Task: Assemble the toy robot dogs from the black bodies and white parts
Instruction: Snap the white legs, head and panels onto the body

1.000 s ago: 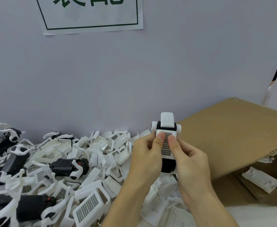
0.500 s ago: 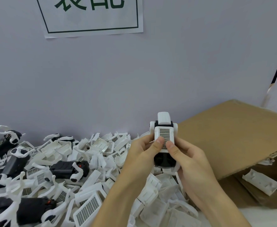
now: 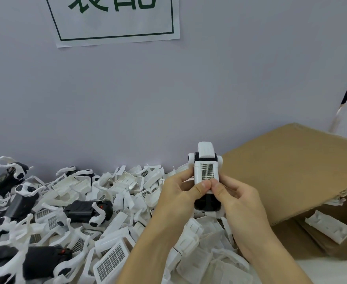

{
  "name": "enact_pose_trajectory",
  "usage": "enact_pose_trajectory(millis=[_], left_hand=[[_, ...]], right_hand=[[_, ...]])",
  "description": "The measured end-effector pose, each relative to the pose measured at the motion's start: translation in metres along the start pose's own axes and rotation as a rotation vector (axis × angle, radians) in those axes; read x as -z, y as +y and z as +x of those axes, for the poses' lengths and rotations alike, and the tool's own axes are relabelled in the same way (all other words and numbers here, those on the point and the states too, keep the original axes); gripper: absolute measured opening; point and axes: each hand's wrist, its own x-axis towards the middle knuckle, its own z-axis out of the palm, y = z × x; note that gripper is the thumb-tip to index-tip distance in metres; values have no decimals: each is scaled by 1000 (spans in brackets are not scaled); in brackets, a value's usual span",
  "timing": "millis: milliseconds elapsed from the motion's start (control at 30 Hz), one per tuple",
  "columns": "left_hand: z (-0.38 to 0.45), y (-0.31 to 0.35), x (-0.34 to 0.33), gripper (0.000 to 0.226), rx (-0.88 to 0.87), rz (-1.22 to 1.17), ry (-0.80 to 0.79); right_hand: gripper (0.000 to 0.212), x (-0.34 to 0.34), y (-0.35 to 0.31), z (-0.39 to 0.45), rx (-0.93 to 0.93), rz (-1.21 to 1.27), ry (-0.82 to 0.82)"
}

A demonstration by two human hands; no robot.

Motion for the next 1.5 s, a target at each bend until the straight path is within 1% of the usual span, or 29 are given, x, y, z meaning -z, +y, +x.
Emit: enact_pose_trajectory(millis=[100, 200, 300, 367, 433, 467, 533, 600, 667, 700, 733, 800, 867, 933, 1000, 1100, 1167, 1233, 1300, 1367, 1433, 1500], left_hand=[[1, 0, -2, 25, 34, -102, 35], [3, 3, -6, 30, 45, -243, 106], [3, 9, -10, 41, 55, -408, 81], [1, 13, -12, 37, 69, -477, 48], [1, 13, -12, 30, 56, -424, 75], [1, 13, -11, 26, 34, -349, 129], [1, 13, -7, 24, -33, -178, 290], [1, 15, 1, 30, -130, -57, 491], [2, 15, 12, 22, -219, 81, 663], [2, 15, 15, 14, -238, 113, 688], [2, 15, 17, 9, -229, 103, 664], [2, 17, 18, 17, -168, 0, 539], [0, 22, 19, 22, -117, -112, 443], [-2, 26, 19, 23, -129, -119, 419], [-3, 28, 21, 22, -167, -89, 413], [-4, 31, 22, 20, -227, -47, 403], [-5, 33, 22, 20, -244, -11, 405], [-4, 33, 22, 21, -243, 25, 445], [-2, 31, 24, 20, -224, 42, 510], [-1, 31, 26, 19, -174, 27, 539], [0, 31, 28, 18, -138, 54, 488], [-1, 32, 27, 17, -145, 141, 395]], right_hand=[[25, -4, 1, 0, 30, -119, 31], [15, -7, 6, 0, 85, -354, 80], [22, -10, 11, -2, 101, -487, 93], [24, -11, 13, -2, 116, -501, 152], [17, -8, 13, -1, 158, -490, 198], [12, -6, 12, -1, 190, -498, 203], [7, -3, 8, -1, 260, -522, 210], [9, 2, 2, -1, 290, -525, 202], [9, 7, -5, 0, 255, -499, 127], [9, 10, -8, 0, 219, -470, 62], [12, 13, -11, 0, 182, -435, -11], [21, 17, -15, 0, 108, -369, -144], [31, 19, -15, -1, 53, -333, -219], [41, 21, -11, -1, 13, -299, -226], [45, 22, -7, 0, -27, -233, -211], [39, 20, -3, 0, -85, -150, -198], [32, 18, 0, 1, -118, -174, -190], [32, 16, -2, 0, -121, -296, -198], [33, 11, -10, -3, -31, -475, -246], [24, 5, -16, -7, 71, -671, -255], [11, -2, -15, -10, 76, -875, -175], [14, -3, -10, -13, 26, -980, -120]])
